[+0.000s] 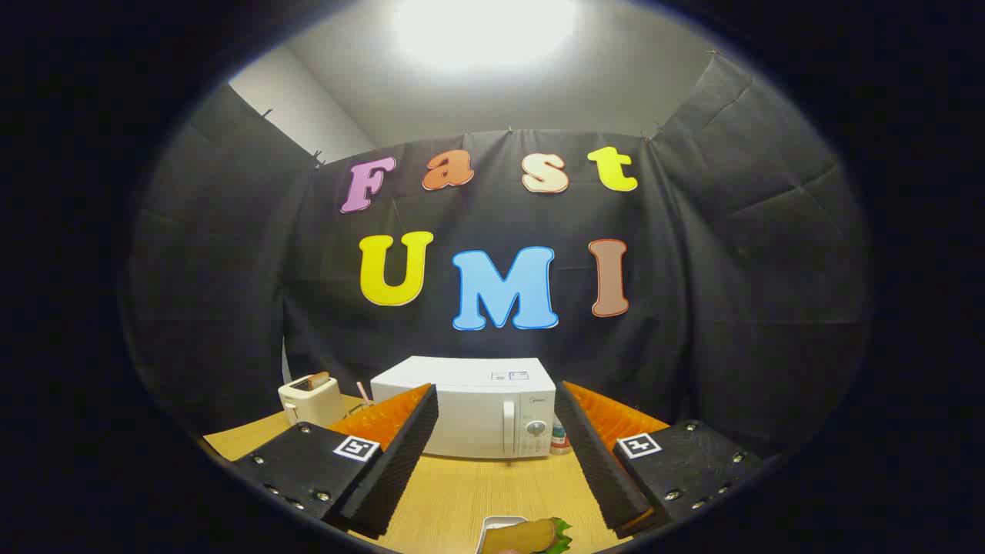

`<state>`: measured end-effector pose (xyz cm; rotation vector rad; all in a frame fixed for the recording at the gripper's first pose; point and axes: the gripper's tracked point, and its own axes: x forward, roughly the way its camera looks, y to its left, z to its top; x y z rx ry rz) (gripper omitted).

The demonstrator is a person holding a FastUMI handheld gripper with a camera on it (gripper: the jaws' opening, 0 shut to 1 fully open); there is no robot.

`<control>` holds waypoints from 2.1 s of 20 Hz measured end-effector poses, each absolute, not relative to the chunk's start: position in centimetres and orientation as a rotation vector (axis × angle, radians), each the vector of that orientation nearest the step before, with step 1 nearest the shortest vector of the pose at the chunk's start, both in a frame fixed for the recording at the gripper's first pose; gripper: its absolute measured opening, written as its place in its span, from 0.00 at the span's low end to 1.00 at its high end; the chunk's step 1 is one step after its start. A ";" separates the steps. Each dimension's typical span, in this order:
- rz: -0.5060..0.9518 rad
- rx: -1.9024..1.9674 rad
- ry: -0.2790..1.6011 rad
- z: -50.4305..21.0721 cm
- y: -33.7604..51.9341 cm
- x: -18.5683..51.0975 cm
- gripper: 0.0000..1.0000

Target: Open the microwave, put the food inside, and close the microwave door.

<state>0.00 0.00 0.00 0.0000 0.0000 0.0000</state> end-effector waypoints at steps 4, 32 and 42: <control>0.001 -0.002 0.005 -0.3 -0.2 0.0 0.97; 0.019 0.011 0.139 -6.3 -1.8 14.0 0.97; 0.045 -0.028 0.309 -14.9 -2.3 24.7 0.97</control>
